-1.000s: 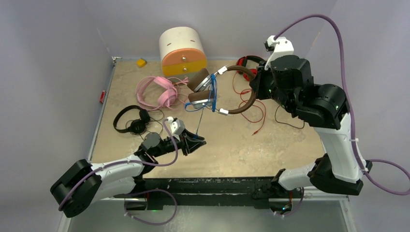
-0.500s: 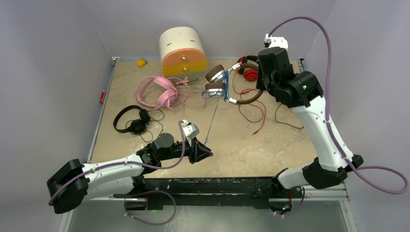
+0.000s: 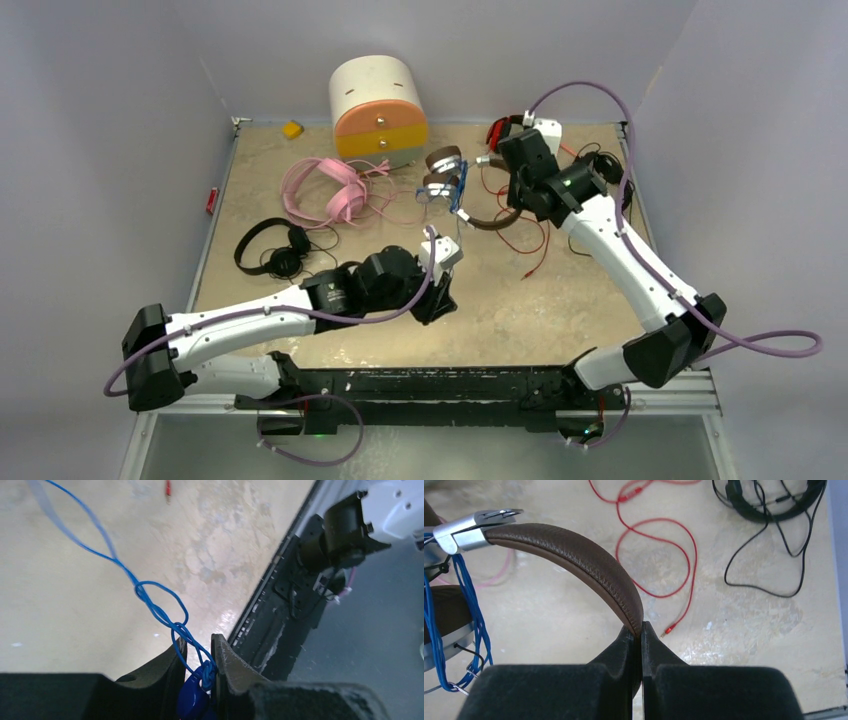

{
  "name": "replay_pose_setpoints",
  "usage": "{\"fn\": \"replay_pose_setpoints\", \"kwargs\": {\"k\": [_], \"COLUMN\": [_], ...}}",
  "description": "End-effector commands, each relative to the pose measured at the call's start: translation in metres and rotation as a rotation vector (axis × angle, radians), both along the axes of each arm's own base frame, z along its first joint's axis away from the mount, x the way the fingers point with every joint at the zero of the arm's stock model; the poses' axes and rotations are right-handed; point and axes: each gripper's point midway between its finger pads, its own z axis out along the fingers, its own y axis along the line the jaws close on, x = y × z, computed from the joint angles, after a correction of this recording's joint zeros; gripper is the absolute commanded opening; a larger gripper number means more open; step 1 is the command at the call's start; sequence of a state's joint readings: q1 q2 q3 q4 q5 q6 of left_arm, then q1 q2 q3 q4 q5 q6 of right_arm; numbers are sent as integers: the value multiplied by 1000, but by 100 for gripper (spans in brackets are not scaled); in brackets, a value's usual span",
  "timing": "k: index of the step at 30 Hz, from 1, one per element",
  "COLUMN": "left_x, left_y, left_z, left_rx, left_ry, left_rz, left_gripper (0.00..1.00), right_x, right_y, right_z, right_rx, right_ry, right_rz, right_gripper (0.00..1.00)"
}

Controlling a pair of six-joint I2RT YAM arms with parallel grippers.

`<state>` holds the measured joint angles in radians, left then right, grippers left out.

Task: Wrap the headphones
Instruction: Wrap the headphones cable around the headphones.

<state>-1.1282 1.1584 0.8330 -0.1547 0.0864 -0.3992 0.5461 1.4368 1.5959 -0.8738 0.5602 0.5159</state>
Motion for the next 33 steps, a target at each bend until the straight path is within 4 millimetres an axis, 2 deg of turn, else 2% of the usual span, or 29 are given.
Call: {"fn": "replay_pose_setpoints", "kwargs": {"k": [1,6,9,15,19,23,28,33], "left_x": [27,47,60,86,102,115,127,139], "left_y": [29,32,34,30,22,20,31,34], "left_z": [25,56,66,78,88,87,76,48], "left_rx": [201,301,361,415,388,348,365,398], "left_ry": [-129,-247,-317,-497,-576,-540,-507,-436], "left_rz": [98,104,110,103,97,67,79,107], "left_gripper": [20,20,20,22,23,24,25,25], "right_x": [7,-4,-16,-49,-78,-97,-111,-119], "right_y": [2,4,8,40,70,85,83,80], "right_z": [-3,-36,-51,-76,-91,-95,-103,-102], "right_rx": [89,40,-17,-63,21,97,82,82], "right_ry": [-93,-21,24,90,148,170,232,257], "right_rz": [-45,26,88,297,504,619,645,652], "right_gripper": [0,0,0,0,0,0,0,0]}}
